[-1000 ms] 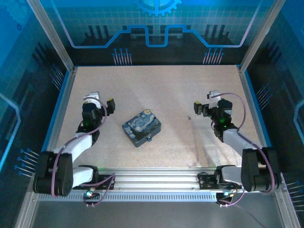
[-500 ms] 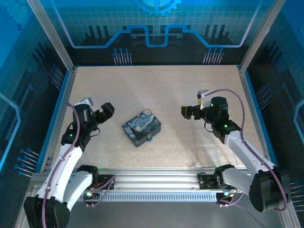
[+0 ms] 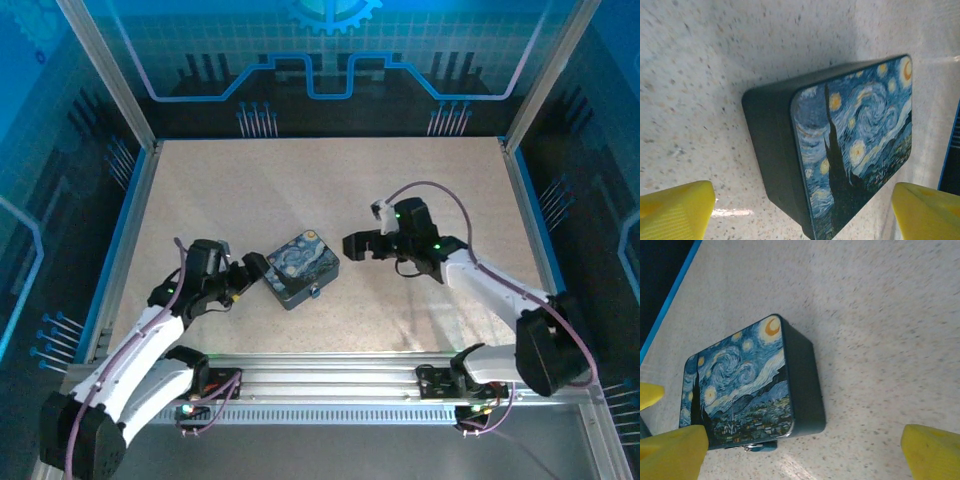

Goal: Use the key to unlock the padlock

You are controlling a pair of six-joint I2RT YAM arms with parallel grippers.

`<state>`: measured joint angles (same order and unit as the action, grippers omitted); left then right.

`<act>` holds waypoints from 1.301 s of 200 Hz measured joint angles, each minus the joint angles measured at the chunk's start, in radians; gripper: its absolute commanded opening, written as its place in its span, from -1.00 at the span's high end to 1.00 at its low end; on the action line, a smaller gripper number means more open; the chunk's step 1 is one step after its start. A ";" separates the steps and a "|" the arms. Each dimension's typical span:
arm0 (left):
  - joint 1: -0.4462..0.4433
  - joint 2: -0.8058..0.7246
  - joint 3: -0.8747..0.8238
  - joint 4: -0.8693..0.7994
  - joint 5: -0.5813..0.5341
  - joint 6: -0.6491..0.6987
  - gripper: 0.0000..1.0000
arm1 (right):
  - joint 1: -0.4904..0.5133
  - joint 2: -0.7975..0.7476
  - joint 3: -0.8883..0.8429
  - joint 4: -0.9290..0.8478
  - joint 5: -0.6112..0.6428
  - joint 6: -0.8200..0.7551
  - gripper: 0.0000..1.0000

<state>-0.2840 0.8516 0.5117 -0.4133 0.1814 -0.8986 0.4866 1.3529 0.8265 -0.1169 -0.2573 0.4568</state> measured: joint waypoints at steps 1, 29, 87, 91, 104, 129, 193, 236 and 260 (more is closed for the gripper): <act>-0.002 0.004 0.000 0.002 0.001 -0.002 -0.85 | 0.002 0.006 0.002 0.001 -0.003 0.001 -1.00; -0.033 0.058 -0.007 0.062 0.024 -0.031 -0.85 | 0.036 0.113 0.058 0.002 -0.025 0.031 -1.00; -0.041 0.122 -0.044 0.200 0.062 -0.086 -0.77 | 0.083 0.294 0.176 0.005 -0.084 0.061 -0.98; -0.041 0.129 -0.044 0.211 0.065 -0.091 -0.76 | 0.087 0.304 0.182 0.005 -0.090 0.060 -0.96; -0.041 0.148 -0.044 0.238 0.075 -0.097 -0.71 | 0.100 0.335 0.200 0.006 -0.106 0.064 -0.92; -0.041 0.193 -0.043 0.286 0.093 -0.098 -0.68 | 0.118 0.376 0.217 0.007 -0.137 0.074 -0.87; -0.041 0.320 0.006 0.314 0.103 -0.087 -0.67 | 0.125 0.372 0.203 0.013 -0.125 0.086 -0.78; -0.041 0.417 0.082 0.314 0.099 -0.055 -0.67 | 0.123 0.319 0.152 0.008 -0.099 0.089 -0.76; -0.040 0.478 0.133 0.315 0.092 -0.034 -0.67 | 0.122 0.295 0.131 0.003 -0.087 0.098 -0.76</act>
<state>-0.3244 1.3300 0.6449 -0.0978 0.2729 -0.9321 0.6090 1.6482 0.9573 -0.1139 -0.3447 0.5552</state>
